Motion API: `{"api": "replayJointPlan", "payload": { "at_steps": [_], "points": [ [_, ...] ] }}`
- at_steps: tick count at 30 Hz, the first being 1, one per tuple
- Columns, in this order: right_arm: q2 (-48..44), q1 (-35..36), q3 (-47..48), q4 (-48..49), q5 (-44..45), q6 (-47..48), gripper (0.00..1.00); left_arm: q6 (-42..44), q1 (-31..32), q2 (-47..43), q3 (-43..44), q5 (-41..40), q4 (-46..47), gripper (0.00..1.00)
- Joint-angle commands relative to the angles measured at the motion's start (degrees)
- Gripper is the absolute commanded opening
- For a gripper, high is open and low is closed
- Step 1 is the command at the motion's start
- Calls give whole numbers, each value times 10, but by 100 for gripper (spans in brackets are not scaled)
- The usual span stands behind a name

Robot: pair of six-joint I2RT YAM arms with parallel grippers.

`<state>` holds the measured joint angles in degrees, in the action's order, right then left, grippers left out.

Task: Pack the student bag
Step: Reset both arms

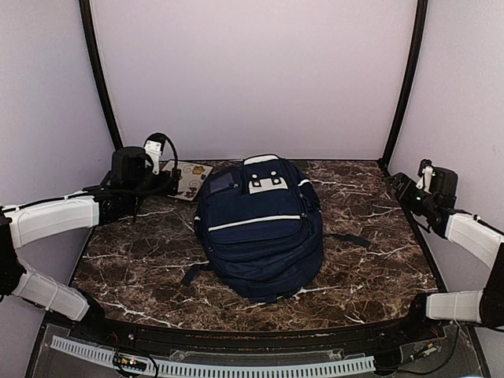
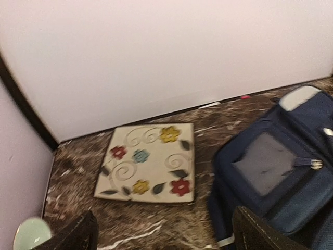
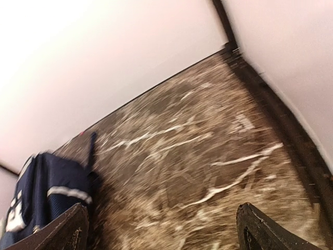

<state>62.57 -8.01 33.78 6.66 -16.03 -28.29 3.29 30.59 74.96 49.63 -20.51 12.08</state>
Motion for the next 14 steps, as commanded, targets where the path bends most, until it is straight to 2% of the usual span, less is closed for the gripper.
{"api": "replayJointPlan", "payload": {
  "at_steps": [1,4,6,14],
  "points": [
    [-46,-4,-41,45,165,-6,100,-122,-74,-50,-90,-95,-14,92],
    [-80,-4,-89,82,165,-3,100,-125,-82,-56,-147,-182,31,92],
    [-95,-4,-128,113,164,-11,100,-133,-83,-53,-171,-214,53,92],
    [-122,-4,-185,157,161,-33,100,-115,-84,-36,-211,-227,114,92]
  ]
}}
